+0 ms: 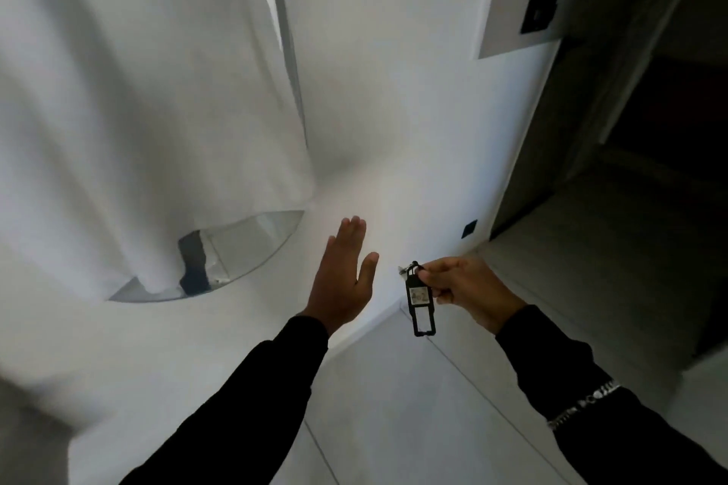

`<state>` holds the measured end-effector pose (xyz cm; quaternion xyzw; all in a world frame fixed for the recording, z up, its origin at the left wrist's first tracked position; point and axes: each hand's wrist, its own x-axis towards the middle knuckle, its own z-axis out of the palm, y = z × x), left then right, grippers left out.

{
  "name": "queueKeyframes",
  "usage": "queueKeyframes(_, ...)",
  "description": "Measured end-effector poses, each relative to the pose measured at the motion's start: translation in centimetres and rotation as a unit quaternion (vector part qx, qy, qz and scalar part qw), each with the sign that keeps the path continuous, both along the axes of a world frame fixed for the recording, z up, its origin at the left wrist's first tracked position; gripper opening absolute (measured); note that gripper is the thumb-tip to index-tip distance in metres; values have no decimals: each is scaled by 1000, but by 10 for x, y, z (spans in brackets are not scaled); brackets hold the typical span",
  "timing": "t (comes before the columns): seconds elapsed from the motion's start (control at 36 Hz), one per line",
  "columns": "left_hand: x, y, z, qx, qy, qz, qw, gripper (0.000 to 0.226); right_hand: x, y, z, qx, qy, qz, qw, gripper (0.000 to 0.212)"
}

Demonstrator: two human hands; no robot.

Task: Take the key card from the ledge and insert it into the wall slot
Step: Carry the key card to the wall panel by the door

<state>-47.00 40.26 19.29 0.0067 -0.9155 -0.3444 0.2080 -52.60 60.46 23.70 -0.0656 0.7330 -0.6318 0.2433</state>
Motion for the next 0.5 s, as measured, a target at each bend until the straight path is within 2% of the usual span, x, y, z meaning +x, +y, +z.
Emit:
queueKeyframes(0.33,-186,83,11,22,56,-129,990,59,-133,83,17,-28,-2,-60,998,23)
queueKeyframes(0.5,-275,127,25,41,53,-182,981,59,-197,126,33,-30,8,-114,993,20)
